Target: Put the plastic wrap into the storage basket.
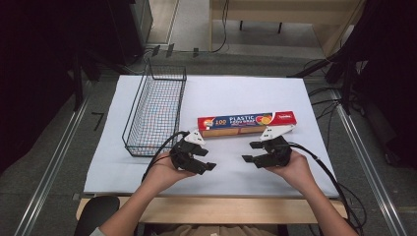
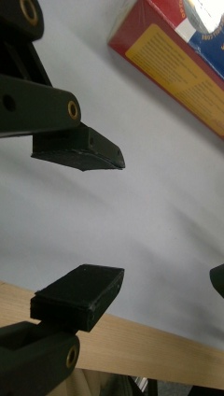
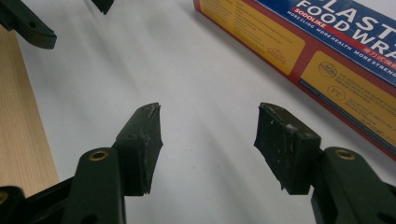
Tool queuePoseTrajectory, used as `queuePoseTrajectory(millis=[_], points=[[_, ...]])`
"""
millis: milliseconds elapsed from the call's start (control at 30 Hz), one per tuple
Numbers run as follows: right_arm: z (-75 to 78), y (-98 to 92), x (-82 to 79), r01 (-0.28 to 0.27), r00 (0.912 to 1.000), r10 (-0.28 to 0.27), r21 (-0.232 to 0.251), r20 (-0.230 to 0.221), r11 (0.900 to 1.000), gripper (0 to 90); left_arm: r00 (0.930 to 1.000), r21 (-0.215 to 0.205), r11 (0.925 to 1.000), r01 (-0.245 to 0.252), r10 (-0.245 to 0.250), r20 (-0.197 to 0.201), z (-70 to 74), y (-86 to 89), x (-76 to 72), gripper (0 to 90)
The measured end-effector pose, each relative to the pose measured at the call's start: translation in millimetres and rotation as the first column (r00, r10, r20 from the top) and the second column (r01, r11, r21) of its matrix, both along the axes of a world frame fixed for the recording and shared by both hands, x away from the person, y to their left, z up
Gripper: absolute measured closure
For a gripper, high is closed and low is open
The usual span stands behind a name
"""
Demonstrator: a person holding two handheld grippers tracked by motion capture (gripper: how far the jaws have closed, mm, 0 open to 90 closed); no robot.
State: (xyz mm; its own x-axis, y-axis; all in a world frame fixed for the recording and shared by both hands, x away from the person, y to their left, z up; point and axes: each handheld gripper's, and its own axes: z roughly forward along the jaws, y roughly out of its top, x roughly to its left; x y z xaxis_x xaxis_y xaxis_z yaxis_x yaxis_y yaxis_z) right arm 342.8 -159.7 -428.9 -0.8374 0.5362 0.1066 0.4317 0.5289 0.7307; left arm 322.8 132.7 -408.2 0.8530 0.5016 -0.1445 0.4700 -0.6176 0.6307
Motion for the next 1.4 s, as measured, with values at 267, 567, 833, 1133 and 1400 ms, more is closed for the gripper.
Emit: queuePoseTrajectory(millis=[267, 567, 833, 1133, 1400], points=[[-0.7, 0.1, 0.9, -0.007, 0.9998, 0.007, -0.007, -0.021, 1.0, 41.6, 1.0, 0.003, 1.0, -0.008, 0.008, -0.001, 0.0, 1.4, -0.1, 40.4], [-0.1, 0.0, 0.4, -0.018, 0.9998, 0.018, -0.01, -0.012, 1.0, 43.8, 0.9999, 0.017, 0.9998, 0.008, -0.008, 0.008, -3.0, -1.8, -1.7, 39.8], [-0.1, -0.3, 0.9, -0.029, 0.9994, 0.028, -0.009, -0.019, 1.0, 43.4, 0.9998, 0.017, 0.9997, 0.017, -0.017, 0.005, -2.8, 0.1, -0.9, 39.7], [-0.8, 0.2, 0.8, -0.038, 0.999, 0.037, -0.016, -0.024, 0.999, 43.3, 0.9999, 0.023, 0.9996, 0.015, -0.015, 0.007, -2.3, 1.0, -1.1, 39.0], [-1.1, 0.4, 0.4, -0.045, 0.9988, 0.044, -0.025, -0.022, 0.999, 43.4, 0.9999, 0.022, 0.9997, 0.014, -0.014, 0.008, -1.7, 1.1, -1.4, 38.5]])
